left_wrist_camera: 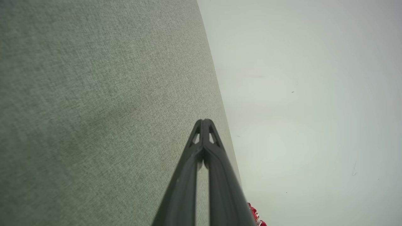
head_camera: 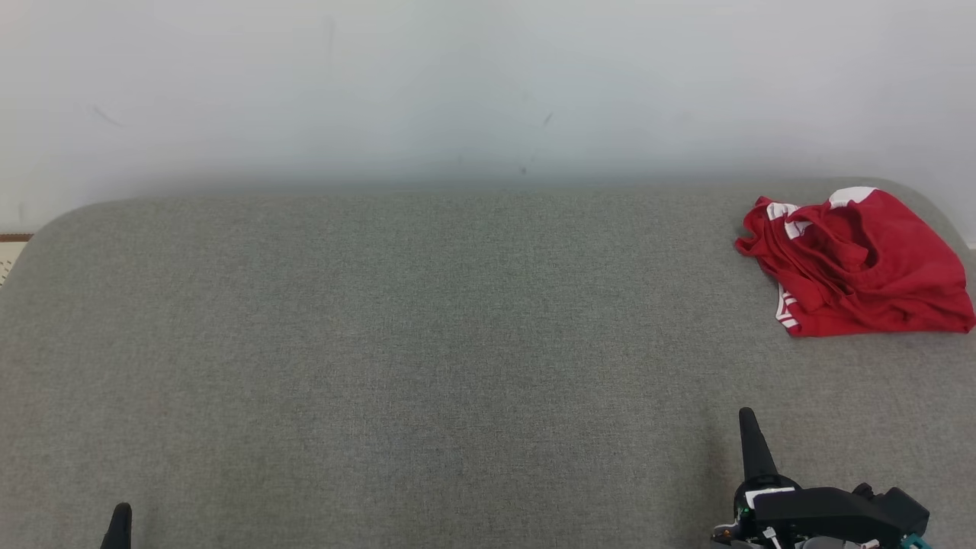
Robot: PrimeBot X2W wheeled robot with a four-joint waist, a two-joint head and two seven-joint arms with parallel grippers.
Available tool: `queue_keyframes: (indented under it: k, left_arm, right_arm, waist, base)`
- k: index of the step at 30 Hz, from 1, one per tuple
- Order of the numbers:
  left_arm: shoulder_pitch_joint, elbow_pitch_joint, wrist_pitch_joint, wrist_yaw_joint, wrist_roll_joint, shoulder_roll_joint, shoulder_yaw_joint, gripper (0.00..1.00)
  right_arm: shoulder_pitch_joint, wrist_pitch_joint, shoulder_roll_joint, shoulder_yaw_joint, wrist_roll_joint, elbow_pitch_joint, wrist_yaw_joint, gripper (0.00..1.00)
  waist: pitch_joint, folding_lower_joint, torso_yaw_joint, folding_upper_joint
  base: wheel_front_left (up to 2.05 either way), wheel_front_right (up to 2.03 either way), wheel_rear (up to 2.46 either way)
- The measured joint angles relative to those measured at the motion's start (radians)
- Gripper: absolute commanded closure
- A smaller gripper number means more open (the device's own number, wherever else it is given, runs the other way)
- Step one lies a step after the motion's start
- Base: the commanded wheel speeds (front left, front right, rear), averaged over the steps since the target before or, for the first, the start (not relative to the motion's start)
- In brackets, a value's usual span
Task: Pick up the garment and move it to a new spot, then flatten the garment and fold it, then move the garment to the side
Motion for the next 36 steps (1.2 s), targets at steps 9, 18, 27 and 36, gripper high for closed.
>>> queue_keyframes:
  k: [9, 18, 27, 36]
  left_arm:
    - [-0.003, 0.011, 0.032, -0.009, -0.079, 0.000, 0.022, 1.00]
    - [-0.008, 0.020, 0.063, -0.017, -0.151, 0.000, 0.044, 1.00]
    - [-0.020, 0.029, 0.093, -0.024, -0.220, 0.000, 0.065, 1.00]
    - [-0.022, 0.038, 0.121, -0.028, -0.284, 0.000, 0.082, 1.00]
  right_arm:
    - [-0.009, 0.005, 0.001, 0.006, 0.084, 0.007, 0.000, 1.00]
    - [-0.019, 0.010, 0.002, 0.010, 0.167, 0.012, 0.000, 1.00]
    - [-0.024, 0.016, 0.003, 0.015, 0.242, 0.017, 0.000, 1.00]
    - [-0.036, 0.019, 0.004, 0.019, 0.312, 0.022, 0.000, 1.00]
  waist:
    - [-0.002, 0.0000, 0.001, 0.0000]
    - [-0.004, 0.0000, 0.002, 0.0000]
    - [-0.006, 0.0000, 0.004, 0.0000]
    - [-0.008, 0.0000, 0.005, 0.0000]
  base:
    - [0.00, 0.00, 0.00]
    - [0.00, 0.00, 0.00]
    - [0.00, 0.00, 0.00]
    - [0.00, 0.00, 0.00]
